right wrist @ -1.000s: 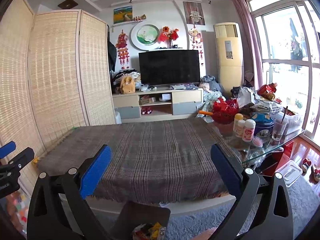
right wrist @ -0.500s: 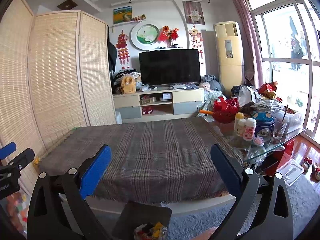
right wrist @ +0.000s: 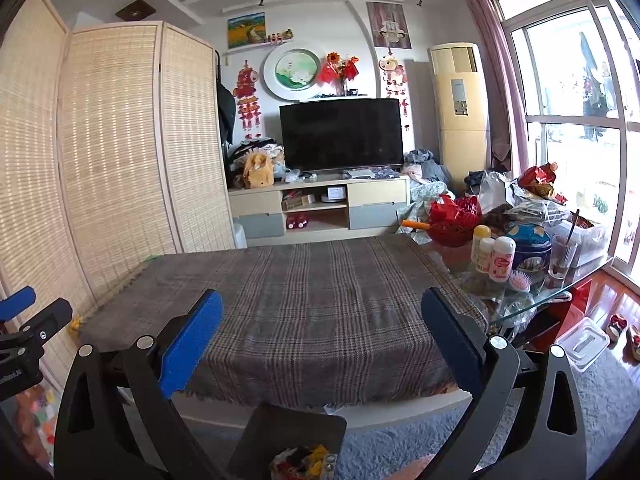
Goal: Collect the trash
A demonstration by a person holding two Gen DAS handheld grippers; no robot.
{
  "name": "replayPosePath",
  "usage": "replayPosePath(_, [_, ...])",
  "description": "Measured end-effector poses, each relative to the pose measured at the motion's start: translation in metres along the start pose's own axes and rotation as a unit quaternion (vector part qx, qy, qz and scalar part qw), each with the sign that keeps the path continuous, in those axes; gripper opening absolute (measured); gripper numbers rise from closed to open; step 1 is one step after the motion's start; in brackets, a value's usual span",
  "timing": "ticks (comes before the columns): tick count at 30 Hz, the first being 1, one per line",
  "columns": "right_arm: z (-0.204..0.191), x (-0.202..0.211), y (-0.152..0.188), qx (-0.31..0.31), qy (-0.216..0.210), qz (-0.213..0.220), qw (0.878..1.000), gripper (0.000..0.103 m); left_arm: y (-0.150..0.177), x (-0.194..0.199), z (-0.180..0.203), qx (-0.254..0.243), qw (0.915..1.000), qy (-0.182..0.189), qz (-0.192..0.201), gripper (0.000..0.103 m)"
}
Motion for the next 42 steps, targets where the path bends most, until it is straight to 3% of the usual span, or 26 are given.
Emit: replayPosePath(42, [-0.0018,-0.0053,-0.0008,-0.002,0.003,-0.008,1.000,0.100,-0.0010,-0.0049,-0.0022,0.011,0.9999,0.008,-0.005,0.095])
Point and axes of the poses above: each gripper's, at about its wrist camera, not at the fingertips, and x roughly against the way its jaws point, z to its right, y to its underside, the point moved 3 cm from there along -x, roughly the way its jaws point, and after that the axes turned 15 degrees about x, right-handed, at the moved point
